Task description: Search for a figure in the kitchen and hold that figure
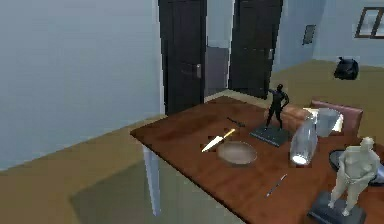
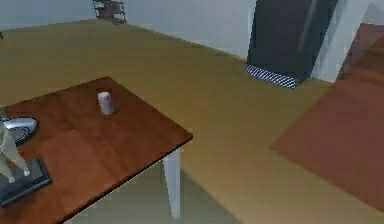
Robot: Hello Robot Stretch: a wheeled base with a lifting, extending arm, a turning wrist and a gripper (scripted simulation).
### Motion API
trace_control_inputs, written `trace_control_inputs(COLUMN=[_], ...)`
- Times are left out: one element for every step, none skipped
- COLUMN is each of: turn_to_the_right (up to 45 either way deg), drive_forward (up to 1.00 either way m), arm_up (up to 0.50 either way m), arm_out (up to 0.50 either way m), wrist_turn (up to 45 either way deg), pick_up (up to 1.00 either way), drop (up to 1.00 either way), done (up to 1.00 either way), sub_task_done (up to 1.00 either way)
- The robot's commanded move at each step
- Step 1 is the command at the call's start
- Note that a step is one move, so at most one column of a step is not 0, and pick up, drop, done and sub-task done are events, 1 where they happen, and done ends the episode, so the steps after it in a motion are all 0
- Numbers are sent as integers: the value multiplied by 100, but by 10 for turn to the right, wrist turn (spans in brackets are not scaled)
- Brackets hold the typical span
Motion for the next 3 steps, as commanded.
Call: trace_control_inputs(turn_to_the_right=[450,450,240], drive_forward=[0,0,0], arm_up=[0,0,0], arm_out=[0,0,0], wrist_turn=[0,0,0], pick_up=[0,0,0], drop=[0,0,0], done=[0,0,0], sub_task_done=[0,0,0])
